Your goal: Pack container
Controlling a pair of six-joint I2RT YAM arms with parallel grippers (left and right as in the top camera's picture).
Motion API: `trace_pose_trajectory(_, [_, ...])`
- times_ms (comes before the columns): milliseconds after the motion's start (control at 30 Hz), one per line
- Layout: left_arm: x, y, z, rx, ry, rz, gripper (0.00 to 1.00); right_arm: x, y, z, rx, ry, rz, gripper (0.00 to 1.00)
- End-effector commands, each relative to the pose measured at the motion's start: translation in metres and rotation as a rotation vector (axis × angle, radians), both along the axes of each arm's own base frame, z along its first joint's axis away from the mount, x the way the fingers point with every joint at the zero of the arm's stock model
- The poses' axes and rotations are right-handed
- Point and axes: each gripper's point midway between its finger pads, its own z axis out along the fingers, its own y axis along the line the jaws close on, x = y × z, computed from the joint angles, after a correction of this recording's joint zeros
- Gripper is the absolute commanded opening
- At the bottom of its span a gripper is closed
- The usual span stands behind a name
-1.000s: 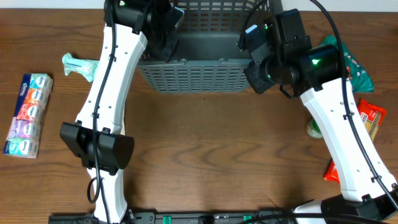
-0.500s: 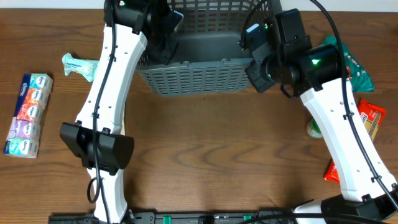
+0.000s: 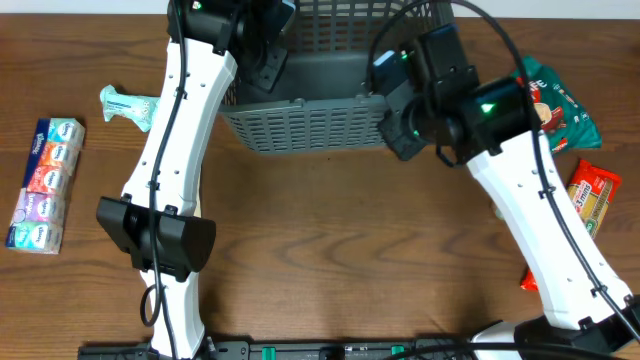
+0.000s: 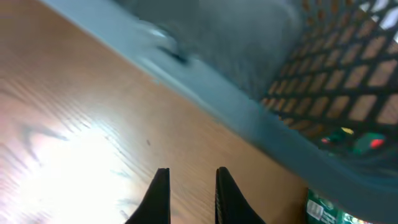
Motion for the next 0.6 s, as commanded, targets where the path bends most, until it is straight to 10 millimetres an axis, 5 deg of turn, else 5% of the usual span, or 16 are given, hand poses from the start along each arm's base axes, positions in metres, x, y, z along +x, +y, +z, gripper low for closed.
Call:
trace_pose_trajectory(0, [-0.001, 0.002, 0.020, -0.005, -0.058, 0.014, 0.58, -0.013, 0.016, 0.022, 0.067, -0.038, 0.050, 0.11])
trace_pose_trajectory(67, [0.002, 0.005, 0.031, -0.002, -0.101, 0.023, 0.68, -0.020, 0.022, 0.033, 0.103, -0.055, 0.074, 0.37])
trace_pose_trajectory(100, [0.002, 0.006, 0.039, -0.002, -0.128, 0.028, 0.77, -0.022, 0.023, 0.040, 0.124, -0.071, 0.081, 0.60])
trace_pose_trajectory(267, [-0.003, 0.032, 0.085, 0.010, -0.263, 0.156, 0.93, -0.010, -0.006, 0.084, 0.218, -0.221, -0.123, 0.99])
trace_pose_trajectory(433, [-0.032, 0.081, 0.135, -0.030, -0.358, 0.362, 0.99, 0.007, -0.083, 0.127, 0.366, -0.356, -0.521, 0.99])
trace_pose_trajectory(567, [-0.070, 0.129, 0.148, -0.053, -0.328, 0.535, 0.99, 0.003, -0.171, 0.123, 0.463, -0.342, -0.979, 0.99])
